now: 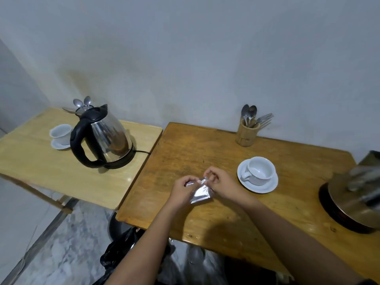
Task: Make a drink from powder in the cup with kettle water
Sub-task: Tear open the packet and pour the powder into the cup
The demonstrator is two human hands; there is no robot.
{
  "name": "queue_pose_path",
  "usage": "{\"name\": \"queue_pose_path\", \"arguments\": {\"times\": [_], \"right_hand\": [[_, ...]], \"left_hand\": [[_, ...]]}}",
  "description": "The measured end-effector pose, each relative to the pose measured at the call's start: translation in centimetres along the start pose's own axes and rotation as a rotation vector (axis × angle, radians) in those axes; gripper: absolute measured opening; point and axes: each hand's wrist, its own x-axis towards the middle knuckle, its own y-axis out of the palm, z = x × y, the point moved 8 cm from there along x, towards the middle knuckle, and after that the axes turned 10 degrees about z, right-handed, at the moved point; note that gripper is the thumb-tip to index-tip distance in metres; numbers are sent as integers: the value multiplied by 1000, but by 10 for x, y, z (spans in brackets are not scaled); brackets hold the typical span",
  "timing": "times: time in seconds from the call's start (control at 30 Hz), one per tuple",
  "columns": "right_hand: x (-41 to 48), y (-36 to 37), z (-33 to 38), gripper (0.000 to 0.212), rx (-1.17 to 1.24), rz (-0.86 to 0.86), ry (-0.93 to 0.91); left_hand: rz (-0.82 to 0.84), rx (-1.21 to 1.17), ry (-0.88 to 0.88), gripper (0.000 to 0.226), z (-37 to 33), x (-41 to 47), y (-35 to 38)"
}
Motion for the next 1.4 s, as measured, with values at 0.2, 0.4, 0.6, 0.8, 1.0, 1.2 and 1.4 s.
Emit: {"name": "queue_pose_path", "arguments": {"times": [0.2,0.4,0.6,0.8,1.0,1.2,1.4], "right_hand": [[-19,-61,30,11,-78,-115,-22],[-31,-102,47,23,-89,-160,-12],[-44,-121,58,16,-177,-228,-35],[-51,-123,68,14,-387,-283,-128],[-52,-114,81,19,-582,-315,-319],[-56,-82,101,17,-738,-307,-554],[-67,-64,117,13,-846,-306,-668]], "left_hand": [[130,40,105,7,-62,12,32],[231,86,168,11,-106,15,64],[220,83,199,25,-129,19,84],[216,88,208,18,-132,28,90],[169,90,212,32,-126,37,84],[61,1,179,31,-119,39,56],[-53,-140,114,36,-95,44,23]]}}
